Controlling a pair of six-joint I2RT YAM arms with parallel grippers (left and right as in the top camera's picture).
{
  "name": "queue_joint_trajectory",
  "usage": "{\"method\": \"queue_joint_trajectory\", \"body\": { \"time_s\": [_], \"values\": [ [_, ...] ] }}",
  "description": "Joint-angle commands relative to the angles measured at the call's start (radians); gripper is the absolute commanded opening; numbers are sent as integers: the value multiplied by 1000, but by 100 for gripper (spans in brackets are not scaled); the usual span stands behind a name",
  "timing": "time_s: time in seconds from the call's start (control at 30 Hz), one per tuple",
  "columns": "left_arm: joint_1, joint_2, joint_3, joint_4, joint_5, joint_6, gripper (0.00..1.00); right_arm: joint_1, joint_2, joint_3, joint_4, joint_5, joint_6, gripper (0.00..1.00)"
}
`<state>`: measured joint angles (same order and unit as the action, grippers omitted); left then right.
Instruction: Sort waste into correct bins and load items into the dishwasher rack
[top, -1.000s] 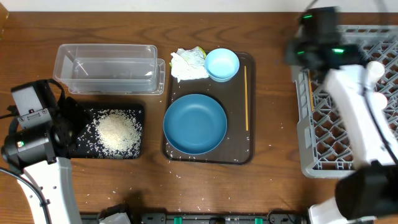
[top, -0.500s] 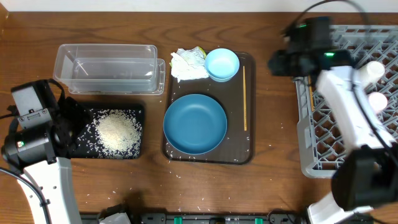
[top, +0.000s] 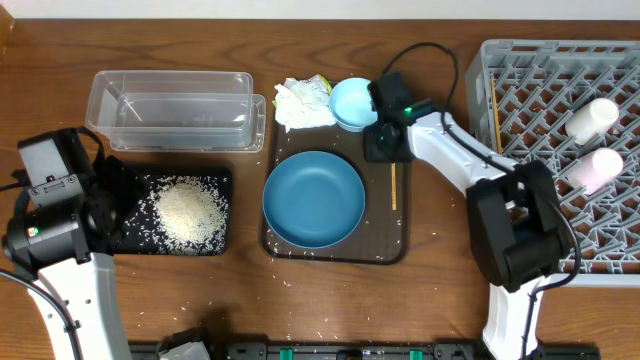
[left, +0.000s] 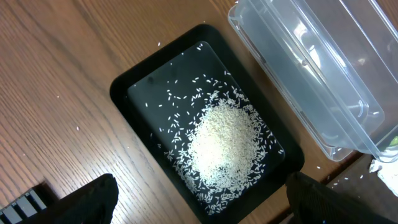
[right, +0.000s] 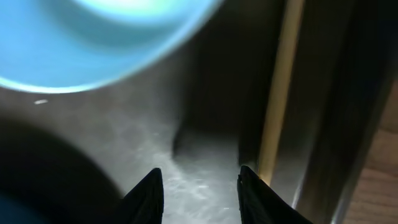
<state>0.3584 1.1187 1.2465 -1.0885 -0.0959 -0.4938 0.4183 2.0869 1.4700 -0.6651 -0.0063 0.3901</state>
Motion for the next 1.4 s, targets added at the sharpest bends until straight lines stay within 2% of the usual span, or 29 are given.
{"method": "queue_joint_trajectory", "body": {
  "time_s": [0.0,0.37,0.57,0.67,0.8,1.0,1.23,1.37],
  "values": [
    [5,4,8,0,-6,2,89,-6,2,-1,2,88,51,37],
    [5,4,8,0,-6,2,89,-9,0,4,4,93,47,38],
    [5,4,8,0,-6,2,89,-16,24,2,-5,141,47,43],
    [5,4,8,0,-6,2,89,-16,55,2,2,109,47,41],
    [5,4,8,0,-6,2,89,-13,76,1,-2,104,48,33],
    [5,4,8,0,-6,2,89,-12,68,3,-6,103,68,1],
    [5,4,8,0,-6,2,89,-59,-39,60,-92,138,63,1],
    [5,4,8,0,-6,2,89,-124,-145,102,-117,126,2,1]
  ]
}}
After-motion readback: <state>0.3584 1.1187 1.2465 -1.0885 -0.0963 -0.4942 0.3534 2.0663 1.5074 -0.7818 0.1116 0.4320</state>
